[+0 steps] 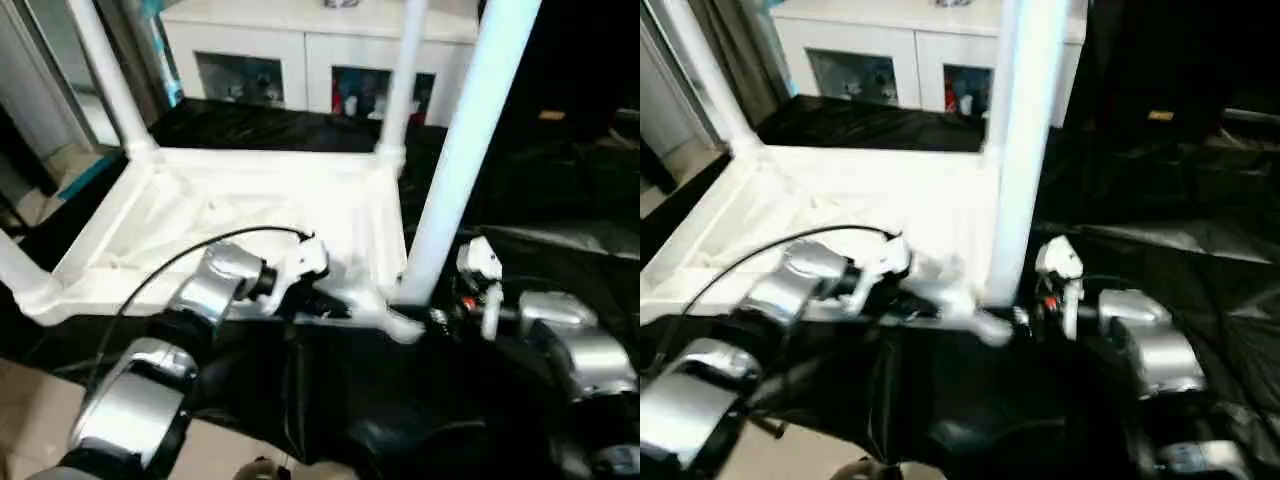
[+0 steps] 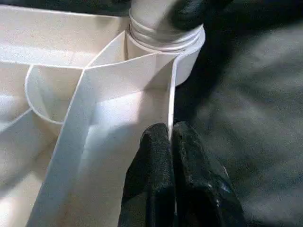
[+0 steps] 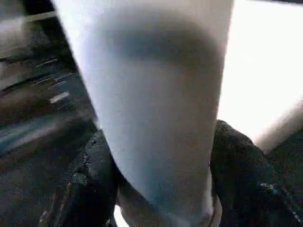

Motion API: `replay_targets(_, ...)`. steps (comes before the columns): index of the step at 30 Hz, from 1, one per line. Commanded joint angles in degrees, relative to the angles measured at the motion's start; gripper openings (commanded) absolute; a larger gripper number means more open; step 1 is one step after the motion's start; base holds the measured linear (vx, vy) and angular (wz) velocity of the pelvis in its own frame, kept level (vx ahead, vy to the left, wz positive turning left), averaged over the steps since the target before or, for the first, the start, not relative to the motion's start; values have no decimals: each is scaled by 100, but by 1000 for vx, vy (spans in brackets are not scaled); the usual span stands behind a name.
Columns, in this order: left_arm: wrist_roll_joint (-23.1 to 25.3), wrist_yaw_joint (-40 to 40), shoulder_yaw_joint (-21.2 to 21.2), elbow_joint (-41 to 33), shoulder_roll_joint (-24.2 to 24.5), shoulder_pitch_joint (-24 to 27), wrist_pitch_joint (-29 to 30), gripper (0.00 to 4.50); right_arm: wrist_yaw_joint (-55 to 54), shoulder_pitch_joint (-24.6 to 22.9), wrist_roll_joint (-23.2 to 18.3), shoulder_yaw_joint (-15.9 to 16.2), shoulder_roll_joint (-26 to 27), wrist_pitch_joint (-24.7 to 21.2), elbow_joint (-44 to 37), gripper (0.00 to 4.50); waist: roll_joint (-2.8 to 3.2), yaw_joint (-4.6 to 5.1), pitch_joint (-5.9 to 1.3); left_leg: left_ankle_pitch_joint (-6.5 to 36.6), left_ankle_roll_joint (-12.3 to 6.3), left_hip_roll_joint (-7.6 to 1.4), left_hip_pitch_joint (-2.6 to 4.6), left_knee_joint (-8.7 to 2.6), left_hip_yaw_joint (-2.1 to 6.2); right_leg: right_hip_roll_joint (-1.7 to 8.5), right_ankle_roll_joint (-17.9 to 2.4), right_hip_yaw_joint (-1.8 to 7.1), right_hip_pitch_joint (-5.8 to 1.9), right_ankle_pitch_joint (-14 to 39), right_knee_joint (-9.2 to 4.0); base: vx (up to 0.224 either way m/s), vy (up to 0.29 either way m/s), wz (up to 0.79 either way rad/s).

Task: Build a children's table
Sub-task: Rotate leg to tighten

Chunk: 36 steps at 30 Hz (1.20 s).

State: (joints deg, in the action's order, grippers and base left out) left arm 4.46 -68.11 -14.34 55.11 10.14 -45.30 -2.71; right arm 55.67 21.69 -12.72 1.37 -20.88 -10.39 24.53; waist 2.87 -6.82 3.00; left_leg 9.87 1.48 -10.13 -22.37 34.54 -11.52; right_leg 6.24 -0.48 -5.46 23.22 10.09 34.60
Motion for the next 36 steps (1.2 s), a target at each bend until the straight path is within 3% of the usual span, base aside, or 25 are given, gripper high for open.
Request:
replay_targets(1,72,1048,140,185,-352,-247,29,0,-984,68,163,65,456,-275,505,237,-87,87,-296,2128,-5,-305,180,-488,214,371,-845,214,-212,2898,-622,0,0,0)
replay_targets(2,75,1068,141,191,-357,-252,29,0,-1005,73,161,57,466,-279,512,231,-96,157,-291,2399,91,-294,241,-488,239,390,-711,189,-205,3282,-688,0,0,0)
replay_targets(3,128,1525,161,335,-500,-355,65,0,-1590,171,183,-84,694,-321,683,231,-108,180,-297,2457,100,-289,253,-490,255,397,-652,176,-216,3374,-719,0,0,0)
replay_targets(6,164,2025,195,463,-671,-470,143,0,-2253,229,377,-101,909,-274,836,225,-80,291,-303,2517,101,-298,218,-543,283,371,-558,156,-239,3176,-747,0,0,0)
replay_targets(9,168,2389,250,644,-893,-591,89,0,-2852,267,631,-82,1252,-220,934,222,-66,369,-281,2814,108,-285,273,-547,283,355,-590,124,-194,3198,-798,0,0,0)
replay_targets(11,173,2411,253,702,-948,-626,41,0,-2784,253,690,30,1349,-104,894,222,-44,422,-241,3169,133,-270,341,-539,297,347,-494,75,-164,3481,-868,0,0,0)
replay_targets(12,186,2370,244,748,-964,-648,-26,0,-2549,215,629,92,1394,38,775,222,-16,475,-227,3548,161,-265,423,-531,327,332,-286,-35,-174,3713,-960,0,0,0)
replay_targets(13,192,2338,235,776,-964,-660,-55,0,-2410,193,492,61,1413,-5,699,222,-12,495,-227,3633,157,-272,425,-547,338,318,-242,-67,-194,3652,-968,0,0,0)
replay_targets(14,196,2318,229,798,-963,-669,-76,0,-2322,180,386,30,1426,-53,648,250,27,513,-233,3800,176,-308,442,-591,365,323,-234,-99,-236,3435,-961,0,0,0)
replay_targets(16,191,2175,201,782,-908,-645,-163,0,-2079,144,311,90,1321,-111,511,277,27,530,-257,3871,209,-321,435,-639,377,352,-347,-58,-269,3063,-933,0,0,0)
replay_targets(17,177,2075,188,760,-880,-624,-199,0,-1961,126,323,150,1249,-119,459,279,11,537,-264,3739,192,-320,375,-662,380,385,-445,-5,-297,2900,-896,0,0,0)
replay_targets(19,141,1848,169,731,-827,-584,-290,0,-1750,91,361,234,1120,-95,374,293,7,527,-273,3568,158,-323,322,-675,374,407,-545,42,-316,2781,-856,0,0,0)
replay_targets(22,15,1152,127,560,-670,-446,-448,0,-1169,43,363,310,791,-48,251,293,-43,445,-319,2707,-62,-325,222,-642,283,450,-931,164,-347,2127,-762,0,0,0)
replay_targets(27,-129,-54,1,248,-265,-224,-479,0,-198,12,172,293,177,22,42,293,-73,286,-359,1930,-351,-348,180,-564,181,422,-1235,213,-367,1646,-628,0,0,0)
replay_targets(28,-140,-191,-17,209,-208,-196,-469,0,-68,16,135,276,97,24,10,293,-136,252,-381,1704,-411,-344,180,-528,155,416,-1315,232,-350,1405,-583,0,0,0)
replay_targets(30,-171,-570,-67,107,-69,-135,-404,0,228,36,32,224,-62,21,-52,293,-109,164,-401,1374,-537,-342,202,-476,122,411,-1446,253,-313,1104,-529,50,-53,8)
replay_targets(31,-179,-677,-82,80,-31,-119,-384,0,305,43,3,210,-101,24,-66,293,-119,124,-416,1134,-628,-337,147,-447,127,401,-1502,265,-346,831,-455,55,-50,6)
replay_targets(34,-225,-1117,-146,-91,134,-39,-252,0,606,87,-50,182,-275,112,-90,293,-109,37,-511,350,-924,-338,103,-354,133,369,-1676,251,-343,-269,-272,0,0,0)
replay_targets(36,-222,-1250,-170,-151,217,-9,-210,0,822,124,-103,176,-390,99,-89,293,-109,4,-483,297,-1079,-324,84,-319,113,357,-1736,249,-288,-415,-261,0,0,0)
